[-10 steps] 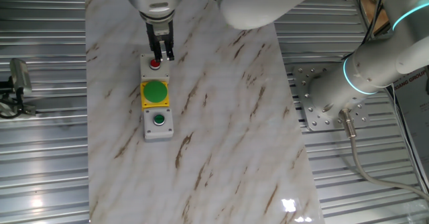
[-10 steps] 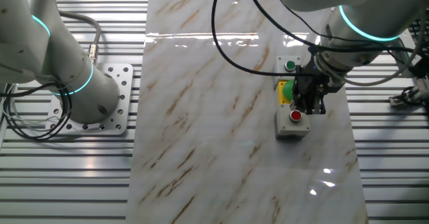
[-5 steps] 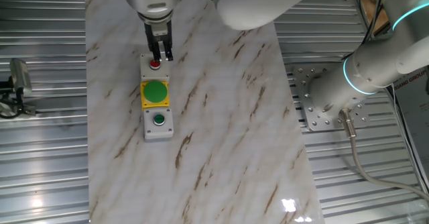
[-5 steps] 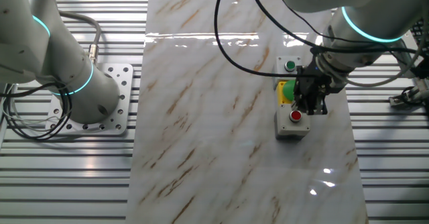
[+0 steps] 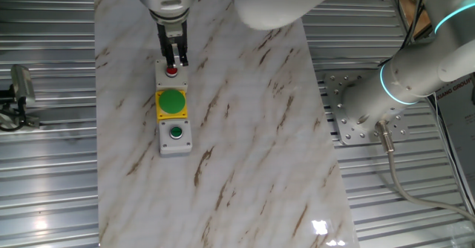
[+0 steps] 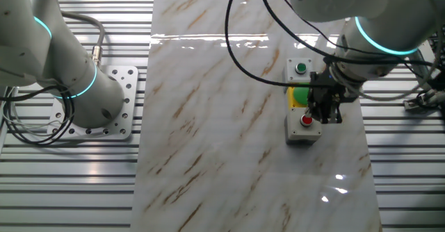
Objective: Press three buttons from left to right in sequence
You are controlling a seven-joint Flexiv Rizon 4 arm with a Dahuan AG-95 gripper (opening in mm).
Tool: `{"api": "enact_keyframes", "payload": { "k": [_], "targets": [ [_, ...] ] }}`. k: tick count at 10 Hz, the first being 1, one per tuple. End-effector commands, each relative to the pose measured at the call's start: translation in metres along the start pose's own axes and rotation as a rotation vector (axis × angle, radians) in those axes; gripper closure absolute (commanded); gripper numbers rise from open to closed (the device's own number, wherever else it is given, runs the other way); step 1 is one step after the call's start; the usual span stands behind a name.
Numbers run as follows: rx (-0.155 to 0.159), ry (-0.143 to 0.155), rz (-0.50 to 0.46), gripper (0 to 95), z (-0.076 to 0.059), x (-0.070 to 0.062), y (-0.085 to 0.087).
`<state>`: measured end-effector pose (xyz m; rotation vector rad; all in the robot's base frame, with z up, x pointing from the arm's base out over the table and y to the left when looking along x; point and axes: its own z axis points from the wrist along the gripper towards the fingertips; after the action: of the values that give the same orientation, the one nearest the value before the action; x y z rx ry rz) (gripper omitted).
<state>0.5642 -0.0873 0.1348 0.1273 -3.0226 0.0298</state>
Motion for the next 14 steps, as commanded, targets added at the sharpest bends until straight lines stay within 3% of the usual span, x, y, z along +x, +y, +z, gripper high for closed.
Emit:
{"api": "enact_keyframes", "payload": {
  "k": [1, 5, 14],
  "targets": [
    [-0.005, -0.003, 0.001, 95.0, 0.001, -0.002, 0.000],
    [-0.006, -0.042, -0.003, 95.0, 0.014, -0.004, -0.001],
    [-0.005, -0.057, -0.012, 95.0, 0.023, -0.010, -0.001]
  ]
}}
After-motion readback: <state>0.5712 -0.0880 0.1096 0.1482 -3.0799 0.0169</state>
